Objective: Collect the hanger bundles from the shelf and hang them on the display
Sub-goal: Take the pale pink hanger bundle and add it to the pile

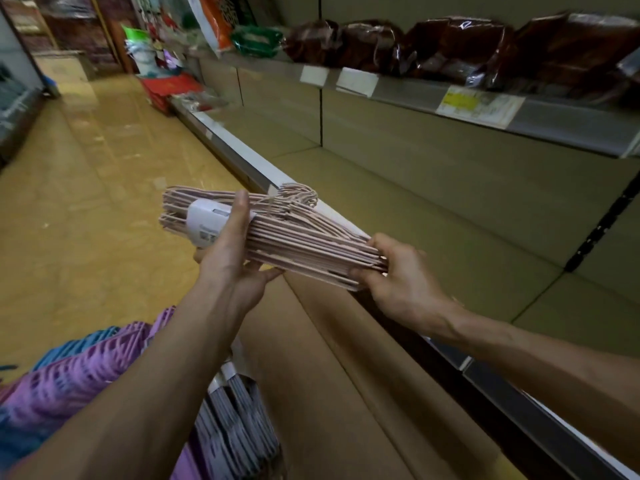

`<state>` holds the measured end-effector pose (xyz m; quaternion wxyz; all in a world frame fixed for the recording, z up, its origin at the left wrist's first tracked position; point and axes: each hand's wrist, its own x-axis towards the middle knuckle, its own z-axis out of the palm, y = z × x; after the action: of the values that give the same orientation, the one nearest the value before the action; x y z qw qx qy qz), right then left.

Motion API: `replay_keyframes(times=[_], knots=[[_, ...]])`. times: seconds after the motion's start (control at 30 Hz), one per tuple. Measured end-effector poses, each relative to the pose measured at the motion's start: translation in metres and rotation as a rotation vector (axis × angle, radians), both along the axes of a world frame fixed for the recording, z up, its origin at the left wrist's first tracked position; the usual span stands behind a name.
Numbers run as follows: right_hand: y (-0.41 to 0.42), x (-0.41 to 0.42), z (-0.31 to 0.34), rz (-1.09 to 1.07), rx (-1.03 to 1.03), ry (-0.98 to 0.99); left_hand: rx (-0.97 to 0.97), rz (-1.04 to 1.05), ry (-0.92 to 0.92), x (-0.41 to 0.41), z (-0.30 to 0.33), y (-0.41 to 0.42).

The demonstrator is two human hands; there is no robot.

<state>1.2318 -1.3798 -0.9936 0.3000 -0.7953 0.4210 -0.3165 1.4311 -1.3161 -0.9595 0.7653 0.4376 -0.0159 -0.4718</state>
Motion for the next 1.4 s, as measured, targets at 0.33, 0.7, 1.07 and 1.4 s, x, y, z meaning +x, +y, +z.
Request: replay_keyframes(times=[0.33,0.7,1.07,1.4], knots=[[0.035,0.013,0.001,0.193,0.061,-0.103,-0.089,0.198,0.01,0.019,0.013,0.015],[0.059,0.013,0.011,0.54,1.198,-0.564,-0.087,0.11,-0.437,-0.007,0.039,0.031],[0.053,0.042,0.015,0.526,1.353,-0.73,-0.203,-0.166,-0.444,-0.029,0.039,0.037],[0.039,0.043,0.008,0.426,1.256,-0.67,-0.177,-0.271,-0.588,-0.022,0.034,0.041]])
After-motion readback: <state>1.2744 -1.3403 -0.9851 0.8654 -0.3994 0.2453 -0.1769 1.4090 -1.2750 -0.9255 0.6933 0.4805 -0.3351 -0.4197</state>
